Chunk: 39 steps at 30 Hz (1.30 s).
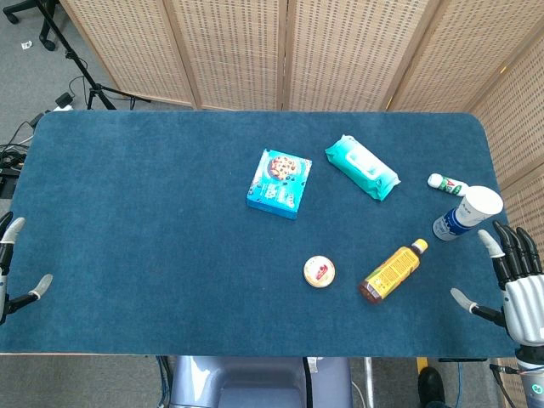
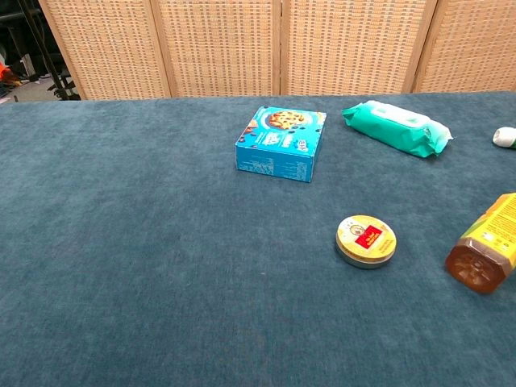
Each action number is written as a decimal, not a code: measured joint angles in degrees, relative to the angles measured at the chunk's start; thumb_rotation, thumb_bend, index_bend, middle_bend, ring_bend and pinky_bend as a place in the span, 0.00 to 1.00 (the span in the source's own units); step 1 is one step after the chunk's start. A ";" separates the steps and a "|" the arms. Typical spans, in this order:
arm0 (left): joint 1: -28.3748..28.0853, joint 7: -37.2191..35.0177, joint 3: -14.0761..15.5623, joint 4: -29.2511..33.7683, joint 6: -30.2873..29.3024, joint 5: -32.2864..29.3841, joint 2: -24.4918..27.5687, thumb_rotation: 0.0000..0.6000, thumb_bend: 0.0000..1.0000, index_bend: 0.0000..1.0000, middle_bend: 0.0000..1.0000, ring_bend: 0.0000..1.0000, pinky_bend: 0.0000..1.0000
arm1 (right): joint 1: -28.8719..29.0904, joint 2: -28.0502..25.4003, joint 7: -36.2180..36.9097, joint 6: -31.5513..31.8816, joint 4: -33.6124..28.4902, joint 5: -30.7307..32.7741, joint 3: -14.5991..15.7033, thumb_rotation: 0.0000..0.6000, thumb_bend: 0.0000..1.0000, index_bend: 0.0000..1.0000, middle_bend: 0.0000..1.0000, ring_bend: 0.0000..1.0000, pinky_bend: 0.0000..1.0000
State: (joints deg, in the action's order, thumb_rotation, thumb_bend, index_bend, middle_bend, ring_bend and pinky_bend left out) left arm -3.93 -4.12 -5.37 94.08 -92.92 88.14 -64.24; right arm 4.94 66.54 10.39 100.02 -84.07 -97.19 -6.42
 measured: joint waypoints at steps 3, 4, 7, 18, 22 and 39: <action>0.06 -0.15 0.00 0.16 0.11 -0.16 0.20 1.00 0.22 0.00 0.00 0.00 0.00 | -0.01 0.05 -0.24 -0.20 -0.13 0.33 0.01 1.00 0.00 0.03 0.00 0.00 0.00; 0.07 -0.20 0.01 0.21 0.14 -0.20 0.27 1.00 0.22 0.00 0.00 0.00 0.00 | -0.01 0.09 -0.37 -0.32 -0.18 0.52 0.00 1.00 0.00 0.02 0.00 0.00 0.00; 0.18 -0.45 0.03 0.26 0.09 -0.23 0.38 1.00 0.22 0.00 0.00 0.00 0.00 | 0.05 0.19 -0.49 -0.69 -0.34 1.02 -0.09 1.00 0.00 0.00 0.00 0.00 0.00; 0.67 -3.25 -0.30 0.04 -1.27 0.23 1.13 1.00 0.22 0.00 0.00 0.00 0.00 | 0.79 1.78 -1.57 -2.50 3.18 7.50 -3.21 1.00 0.73 0.00 0.78 0.76 0.83; 0.95 -3.97 -0.24 0.40 -1.50 0.25 1.59 1.00 0.22 0.00 0.00 0.00 0.00 | 1.84 1.96 -2.60 -7.90 6.06 10.23 -3.39 1.00 1.00 0.00 0.82 0.85 0.95; 1.23 -5.76 -0.28 0.86 -1.09 -0.24 2.64 1.00 0.22 0.00 0.00 0.00 0.00 | 7.30 2.45 -11.26 -25.67 7.64 22.33 -4.14 1.00 1.00 0.00 0.82 0.87 1.00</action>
State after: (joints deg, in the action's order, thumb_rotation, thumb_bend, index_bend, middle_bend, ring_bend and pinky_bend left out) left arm -2.70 -9.88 -5.65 94.94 -94.01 87.91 -61.60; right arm 12.24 68.99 -0.87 74.36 -76.43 -74.86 -10.56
